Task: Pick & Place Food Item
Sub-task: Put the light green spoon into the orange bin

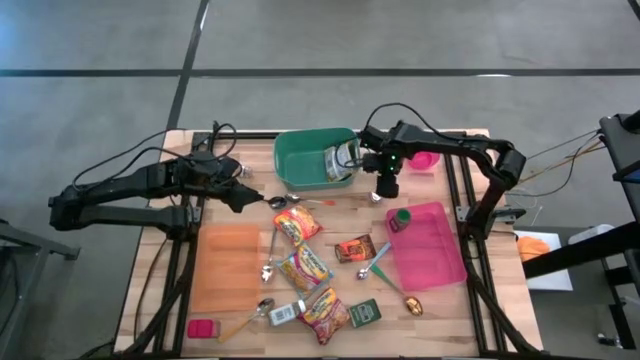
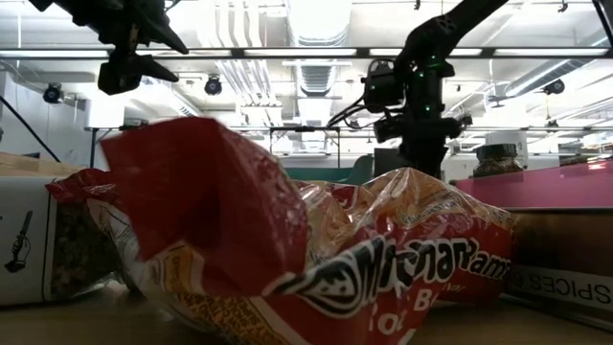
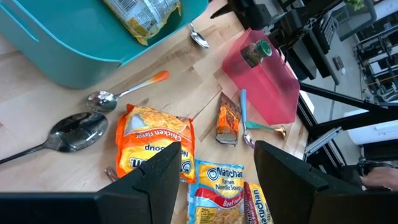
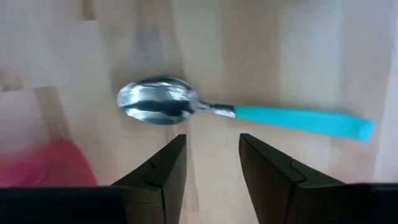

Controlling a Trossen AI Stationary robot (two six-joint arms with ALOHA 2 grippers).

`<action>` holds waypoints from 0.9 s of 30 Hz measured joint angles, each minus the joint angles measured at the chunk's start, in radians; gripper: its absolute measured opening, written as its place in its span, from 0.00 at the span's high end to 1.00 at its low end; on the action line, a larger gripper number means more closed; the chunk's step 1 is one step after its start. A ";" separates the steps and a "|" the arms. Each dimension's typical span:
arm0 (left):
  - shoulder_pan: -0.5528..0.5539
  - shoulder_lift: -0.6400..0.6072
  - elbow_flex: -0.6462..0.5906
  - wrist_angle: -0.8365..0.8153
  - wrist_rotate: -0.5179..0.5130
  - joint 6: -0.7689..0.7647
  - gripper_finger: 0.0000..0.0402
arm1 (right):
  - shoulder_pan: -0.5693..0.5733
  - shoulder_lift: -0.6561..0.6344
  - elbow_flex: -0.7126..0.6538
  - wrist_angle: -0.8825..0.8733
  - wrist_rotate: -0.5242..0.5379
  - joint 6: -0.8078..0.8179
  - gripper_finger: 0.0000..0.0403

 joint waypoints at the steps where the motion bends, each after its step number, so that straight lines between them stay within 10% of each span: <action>1: 0.000 0.000 0.000 0.000 0.000 0.000 0.49 | 0.004 0.000 0.000 0.000 -0.014 -0.016 0.62; 12: 0.000 0.000 0.000 0.000 0.000 -0.001 0.49 | 0.071 0.000 -0.005 -0.001 -0.031 -0.370 0.39; 27: 0.000 0.000 0.000 0.000 0.000 -0.001 0.49 | 0.076 0.000 -0.076 0.117 0.030 -0.504 0.37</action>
